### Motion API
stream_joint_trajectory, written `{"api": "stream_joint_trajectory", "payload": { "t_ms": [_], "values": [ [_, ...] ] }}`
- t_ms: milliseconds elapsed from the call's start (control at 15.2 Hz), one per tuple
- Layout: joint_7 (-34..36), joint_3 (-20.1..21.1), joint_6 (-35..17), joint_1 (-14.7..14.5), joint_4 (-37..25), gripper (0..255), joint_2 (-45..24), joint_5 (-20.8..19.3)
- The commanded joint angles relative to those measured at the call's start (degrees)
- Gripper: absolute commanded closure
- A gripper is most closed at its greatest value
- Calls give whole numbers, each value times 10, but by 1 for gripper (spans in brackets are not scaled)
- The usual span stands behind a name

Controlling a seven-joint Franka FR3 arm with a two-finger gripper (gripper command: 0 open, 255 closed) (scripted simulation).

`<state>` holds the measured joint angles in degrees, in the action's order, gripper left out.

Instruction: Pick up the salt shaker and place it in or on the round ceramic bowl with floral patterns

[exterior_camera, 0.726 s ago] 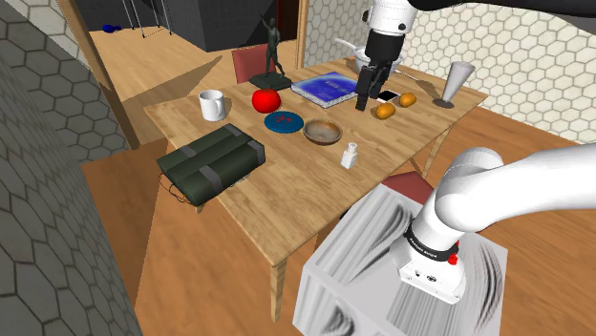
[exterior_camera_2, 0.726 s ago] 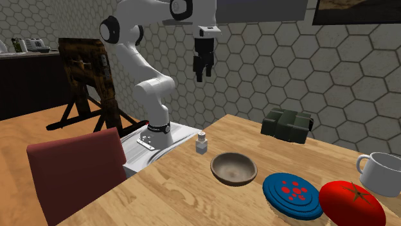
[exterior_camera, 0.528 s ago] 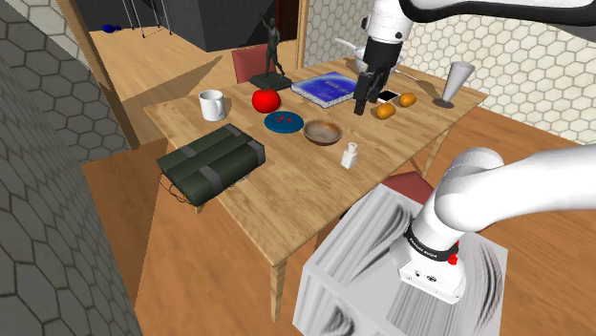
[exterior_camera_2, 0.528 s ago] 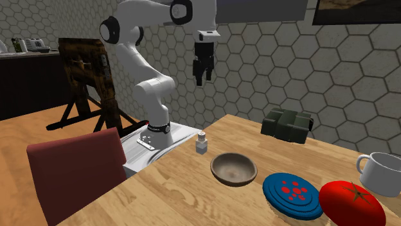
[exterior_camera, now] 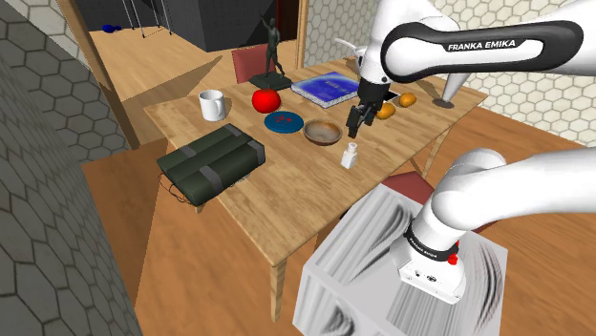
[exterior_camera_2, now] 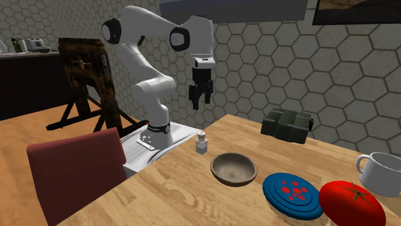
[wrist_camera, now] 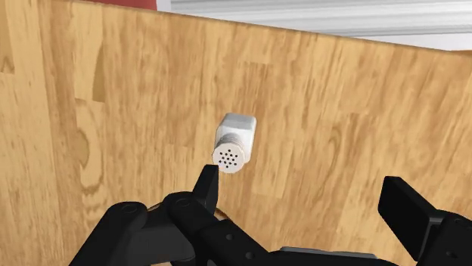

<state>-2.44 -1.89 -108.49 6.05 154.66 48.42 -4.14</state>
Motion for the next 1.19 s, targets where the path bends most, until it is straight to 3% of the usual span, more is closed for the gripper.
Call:
{"api": "stream_joint_trajectory", "payload": {
  "t_ms": [0,396,858,1122],
  "values": [
    [9,-2,-54,13,35,0,-10,-13],
    [42,-8,-213,59,109,0,-75,-58],
    [47,-12,-293,69,135,0,-128,-70],
    [47,-12,-299,70,136,0,-133,-72]
  ]
}}
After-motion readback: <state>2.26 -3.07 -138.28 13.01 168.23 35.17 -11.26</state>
